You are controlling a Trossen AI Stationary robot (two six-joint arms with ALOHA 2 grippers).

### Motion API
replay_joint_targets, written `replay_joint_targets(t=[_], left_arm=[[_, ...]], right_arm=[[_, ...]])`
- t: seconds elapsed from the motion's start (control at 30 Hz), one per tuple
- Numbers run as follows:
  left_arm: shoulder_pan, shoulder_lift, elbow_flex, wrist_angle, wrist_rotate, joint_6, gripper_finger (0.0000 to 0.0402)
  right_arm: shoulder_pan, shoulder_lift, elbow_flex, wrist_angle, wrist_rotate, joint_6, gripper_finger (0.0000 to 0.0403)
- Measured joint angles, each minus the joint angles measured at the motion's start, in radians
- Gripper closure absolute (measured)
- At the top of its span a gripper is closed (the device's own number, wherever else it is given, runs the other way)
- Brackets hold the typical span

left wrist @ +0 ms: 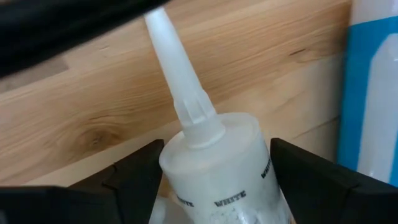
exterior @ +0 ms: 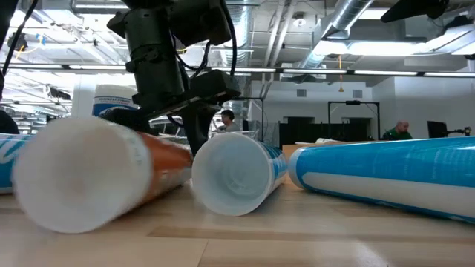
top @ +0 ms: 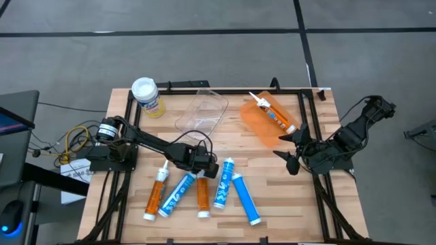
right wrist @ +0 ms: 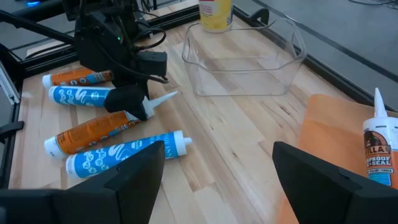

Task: Pick & place silicon tubes, Sealant and Lysol wipes
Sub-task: Put the right orange sealant into the orange bin

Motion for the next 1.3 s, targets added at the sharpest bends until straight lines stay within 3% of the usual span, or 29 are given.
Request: replay_joint_targets(t=[0.93,1.3], left_arm=[[0.033,0.003,-0.001,-0.059,-0.1,-0.041,0.0147],[0.033,0.003,-0.002,0.021,-0.105,-0.016,0.0156]], right_arm=[[0.0,0.0,0.0,0.0,-0.001,0.001,0.0112],[0.0,0.007,0.0,0.0,-0.001,0.001,0.0112]])
